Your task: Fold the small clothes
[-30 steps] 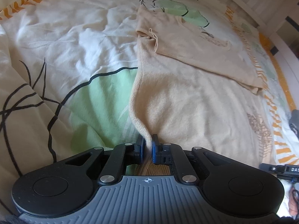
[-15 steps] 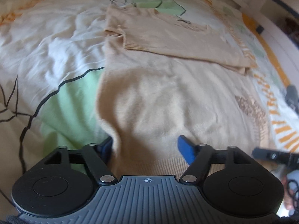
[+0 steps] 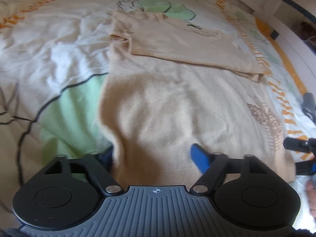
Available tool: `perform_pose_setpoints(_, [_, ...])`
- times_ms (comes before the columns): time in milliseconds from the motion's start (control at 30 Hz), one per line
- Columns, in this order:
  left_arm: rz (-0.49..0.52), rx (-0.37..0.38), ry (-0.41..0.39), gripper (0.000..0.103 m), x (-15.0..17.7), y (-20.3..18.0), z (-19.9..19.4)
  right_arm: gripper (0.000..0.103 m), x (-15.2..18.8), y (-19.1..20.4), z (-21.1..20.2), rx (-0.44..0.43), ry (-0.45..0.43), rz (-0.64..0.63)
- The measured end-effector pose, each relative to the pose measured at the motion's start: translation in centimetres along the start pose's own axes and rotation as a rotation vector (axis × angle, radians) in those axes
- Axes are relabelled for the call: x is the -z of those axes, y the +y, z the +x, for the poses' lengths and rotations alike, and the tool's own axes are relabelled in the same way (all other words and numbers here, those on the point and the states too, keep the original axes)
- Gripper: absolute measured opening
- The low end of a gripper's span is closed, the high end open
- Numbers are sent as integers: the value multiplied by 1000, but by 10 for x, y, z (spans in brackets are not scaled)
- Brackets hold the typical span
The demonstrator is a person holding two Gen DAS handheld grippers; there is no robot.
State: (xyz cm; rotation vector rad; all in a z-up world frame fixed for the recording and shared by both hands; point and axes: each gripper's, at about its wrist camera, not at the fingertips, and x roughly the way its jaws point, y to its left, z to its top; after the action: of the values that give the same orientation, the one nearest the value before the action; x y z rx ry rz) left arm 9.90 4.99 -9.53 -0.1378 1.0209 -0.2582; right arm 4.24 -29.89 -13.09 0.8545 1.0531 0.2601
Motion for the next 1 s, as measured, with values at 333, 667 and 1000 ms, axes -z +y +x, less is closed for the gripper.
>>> perform_pose_setpoints(333, [-110, 25, 11, 52, 2, 18, -13, 66, -11, 12, -34, 195, 78, -166])
perform_pose_setpoints(667, [-99, 6, 22, 40, 4, 19, -17, 52, -8, 8, -43, 247, 115, -179])
perform_pose_setpoints(1000, [-139, 33, 30, 9, 2, 24, -17, 11, -13, 4, -42, 294, 137, -188])
